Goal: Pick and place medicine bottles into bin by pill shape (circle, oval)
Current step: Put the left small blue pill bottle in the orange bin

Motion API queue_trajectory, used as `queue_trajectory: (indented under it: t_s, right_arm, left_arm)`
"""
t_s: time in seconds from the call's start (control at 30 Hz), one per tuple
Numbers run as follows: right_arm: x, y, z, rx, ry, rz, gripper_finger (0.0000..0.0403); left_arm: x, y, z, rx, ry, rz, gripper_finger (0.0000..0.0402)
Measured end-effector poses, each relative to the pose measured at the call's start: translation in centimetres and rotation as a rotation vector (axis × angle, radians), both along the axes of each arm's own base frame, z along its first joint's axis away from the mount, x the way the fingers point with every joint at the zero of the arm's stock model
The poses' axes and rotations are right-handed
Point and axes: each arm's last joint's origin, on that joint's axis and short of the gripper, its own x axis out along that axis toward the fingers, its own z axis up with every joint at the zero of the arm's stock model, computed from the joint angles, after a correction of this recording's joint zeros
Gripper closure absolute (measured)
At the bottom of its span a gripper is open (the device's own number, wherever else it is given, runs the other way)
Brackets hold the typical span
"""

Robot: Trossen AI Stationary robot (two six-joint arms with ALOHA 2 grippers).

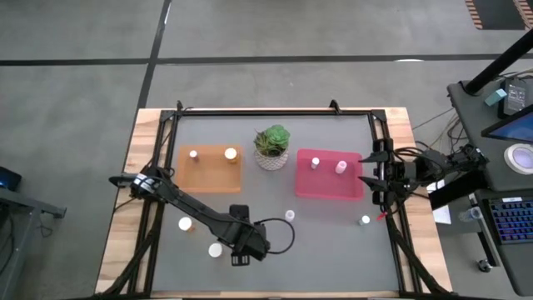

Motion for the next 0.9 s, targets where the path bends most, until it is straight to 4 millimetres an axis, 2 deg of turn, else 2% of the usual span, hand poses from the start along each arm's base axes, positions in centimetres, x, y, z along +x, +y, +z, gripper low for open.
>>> queue_trajectory:
  t_s: [0.3,0.9]
  right_arm:
    - [0.0,0.0,0.0,-0.006,-0.001,-0.003,0.0209]
    - [0.0,0.0,0.01,-0.006,0.0,-0.004,0.0209]
  left_arm:
    - [0.08,-0.04,-0.72,-0.008,-0.018,-0.009,0.0158]
    - [0.16,-0.09,-0.65,-0.011,-0.027,-0.036,0.0295]
